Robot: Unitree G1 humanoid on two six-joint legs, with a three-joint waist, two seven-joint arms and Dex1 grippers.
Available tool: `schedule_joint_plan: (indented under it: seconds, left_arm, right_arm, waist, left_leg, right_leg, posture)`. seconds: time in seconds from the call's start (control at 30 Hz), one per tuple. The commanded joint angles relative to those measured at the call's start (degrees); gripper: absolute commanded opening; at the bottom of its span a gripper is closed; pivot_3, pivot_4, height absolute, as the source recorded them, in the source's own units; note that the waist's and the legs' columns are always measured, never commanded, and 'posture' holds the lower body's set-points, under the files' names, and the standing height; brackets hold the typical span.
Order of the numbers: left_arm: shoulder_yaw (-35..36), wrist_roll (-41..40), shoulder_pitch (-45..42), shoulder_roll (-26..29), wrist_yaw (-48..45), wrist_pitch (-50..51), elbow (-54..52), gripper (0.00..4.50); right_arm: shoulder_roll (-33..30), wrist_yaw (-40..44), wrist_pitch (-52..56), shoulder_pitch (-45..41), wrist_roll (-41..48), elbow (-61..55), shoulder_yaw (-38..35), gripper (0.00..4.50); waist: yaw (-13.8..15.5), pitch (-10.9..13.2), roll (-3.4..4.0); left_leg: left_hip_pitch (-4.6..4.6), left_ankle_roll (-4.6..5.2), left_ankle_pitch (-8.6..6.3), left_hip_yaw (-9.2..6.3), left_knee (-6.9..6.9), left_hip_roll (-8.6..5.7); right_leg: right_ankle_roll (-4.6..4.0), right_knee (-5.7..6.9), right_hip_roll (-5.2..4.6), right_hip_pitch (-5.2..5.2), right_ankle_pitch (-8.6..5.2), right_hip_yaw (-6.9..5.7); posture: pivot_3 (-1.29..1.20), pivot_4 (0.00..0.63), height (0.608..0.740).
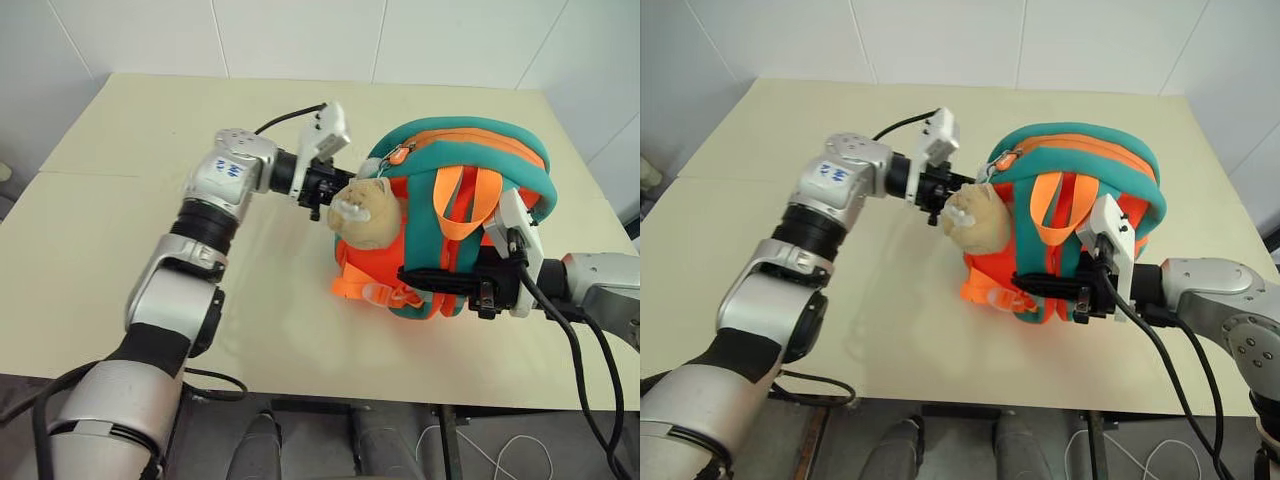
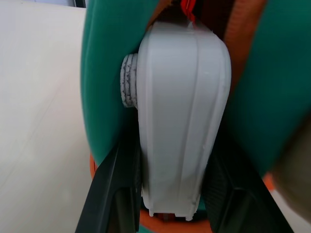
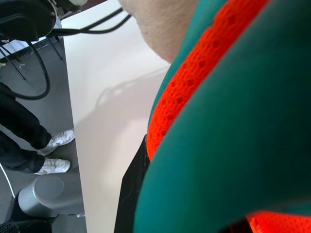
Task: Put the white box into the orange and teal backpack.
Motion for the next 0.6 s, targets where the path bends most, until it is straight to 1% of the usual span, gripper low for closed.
schedule_joint_plan:
  seconds: [0.03,0.07,0.1,0.23,0.37,0.53,0.6]
  left_arm:
    - [-1.1,3.9,-1.8,-1.0,3.6,-1.4,3.4,1.6]
    - [-1.2,4.3,-1.9,-1.2,3.8,-2.0,3.6,1.97]
    - [-0.6,4.1,-2.0,-1.4,3.6,-2.1,3.5,2.19]
    - [1.0,4.2,-2.1,-0.6,4.1,-2.4,2.7,3.37]
    - [2.4,3.6,-2.0,0.1,4.5,-1.4,2.4,4.45]
    - [3.4,2.9,-0.3,2.6,3.5,1.3,-2.3,4.48]
    - [4.6,1.8,1.3,5.4,2.5,3.5,-6.7,4.48]
  right_arm:
    - [0.5,0.6,-0.4,-0.5,0.2,-1.2,-0.3,0.0]
    - [0.6,0.5,-0.3,-0.5,0.2,-1.3,-0.4,0.0]
    - [0.7,0.4,-0.3,-0.4,0.2,-1.3,-0.4,0.0]
    - [1.1,0.1,-0.2,-0.3,0.1,-1.5,-0.4,0.0]
    - [1.7,0.5,-0.5,-1.3,-0.8,-0.7,0.5,0.0]
    - [2.6,0.8,-0.5,-2.4,-1.7,-0.3,1.4,0.0]
    - [2.7,0.7,-0.4,-2.5,-1.8,-0.3,1.3,0.0]
  waist:
    - [0.0,0.0,0.0]
    - [0.2,0.0,0.0]
    - [0.2,0.0,0.0]
    - [0.5,0.0,0.0]
    - [0.6,0.0,0.0]
    - [0.6,0.0,0.0]
    - [0.4,0.0,0.0]
  left_leg:
    - [0.0,0.0,0.0,0.0,0.0,0.0]
    - [0.01,0.01,0.01,0.0,0.0,0.0]
    - [0.02,0.03,0.02,0.0,0.0,0.0]
    - [0.04,0.04,0.04,0.0,0.01,-0.01]
    - [0.04,0.04,0.04,-0.01,0.01,-0.01]
    - [0.04,0.04,0.04,-0.02,0.0,-0.01]
    - [0.04,0.04,0.04,-0.02,-0.03,0.0]
  right_leg:
    - [0.0,0.0,0.0,0.0,0.0,0.0]
    - [0.01,0.0,0.0,0.01,0.01,0.0]
    - [0.02,0.0,0.0,0.03,0.02,0.0]
    - [0.04,-0.01,0.0,0.07,0.05,0.01]
    - [0.04,-0.01,0.0,0.07,0.05,0.01]
    - [0.05,-0.01,0.0,0.06,0.05,0.0]
    - [0.05,-0.01,0.0,0.06,0.05,0.01]
  posture:
    - [0.0,0.15,0.74]
    - [0.0,0.15,0.74]
    - [0.0,0.15,0.74]
    - [0.0,0.15,0.74]
    - [0.0,0.15,0.74]
    - [0.0,0.15,0.74]
    - [0.0,0.15,0.74]
